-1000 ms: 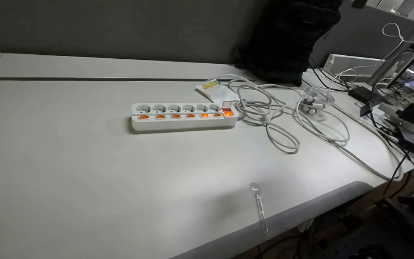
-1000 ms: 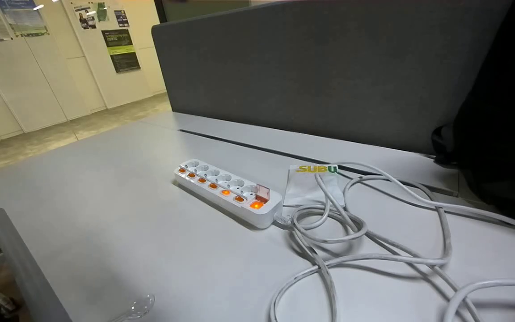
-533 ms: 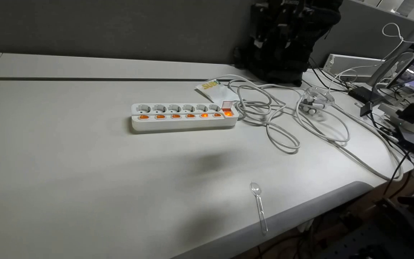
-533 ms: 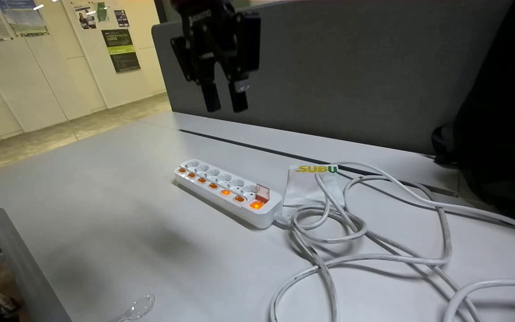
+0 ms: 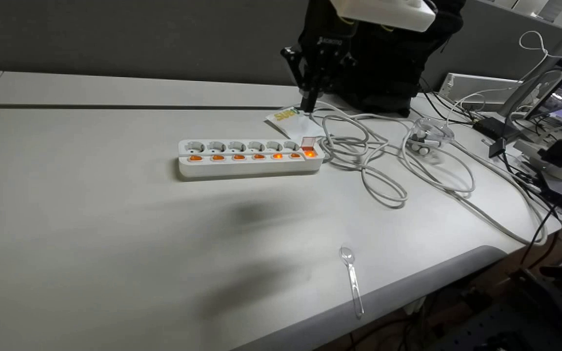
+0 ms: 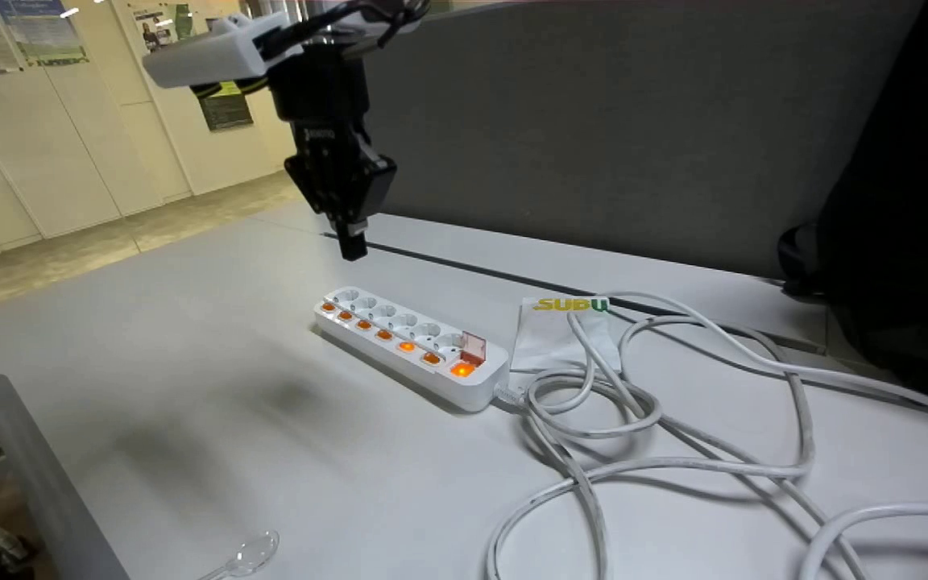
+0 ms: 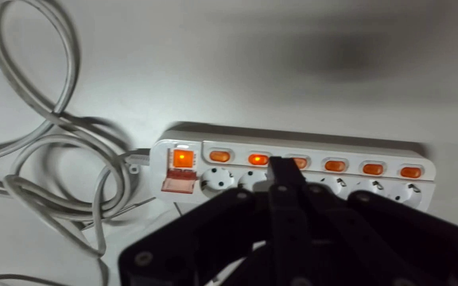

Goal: Turn the third switch from the left on

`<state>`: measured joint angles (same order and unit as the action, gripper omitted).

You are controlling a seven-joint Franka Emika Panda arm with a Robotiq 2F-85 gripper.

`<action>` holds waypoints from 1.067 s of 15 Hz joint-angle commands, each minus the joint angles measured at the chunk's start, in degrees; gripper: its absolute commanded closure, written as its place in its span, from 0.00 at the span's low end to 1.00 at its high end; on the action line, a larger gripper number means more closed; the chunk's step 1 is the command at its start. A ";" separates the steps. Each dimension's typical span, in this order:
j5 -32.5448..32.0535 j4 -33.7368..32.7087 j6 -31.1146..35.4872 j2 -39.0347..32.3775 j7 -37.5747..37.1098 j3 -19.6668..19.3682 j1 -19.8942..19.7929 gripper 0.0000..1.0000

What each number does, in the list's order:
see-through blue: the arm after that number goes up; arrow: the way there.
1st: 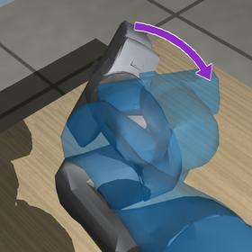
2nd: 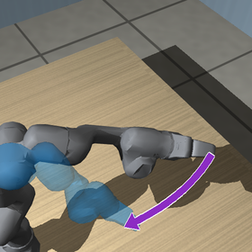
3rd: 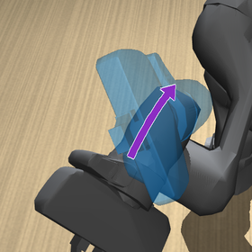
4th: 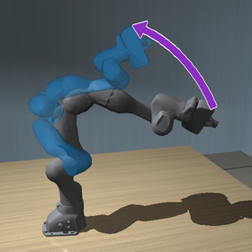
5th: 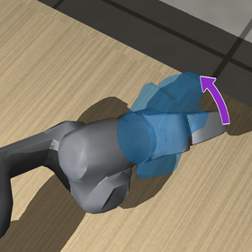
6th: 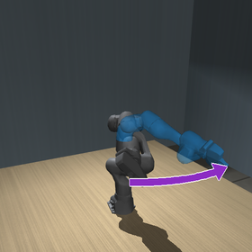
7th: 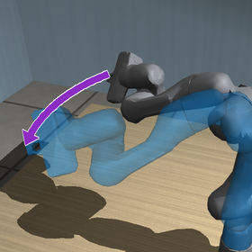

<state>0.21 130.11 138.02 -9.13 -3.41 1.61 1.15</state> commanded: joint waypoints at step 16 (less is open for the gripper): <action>2.32 -4.68 -0.22 -6.76 4.99 1.47 0.70 1.00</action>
<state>1.74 128.64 138.07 -12.87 -0.06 2.63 1.78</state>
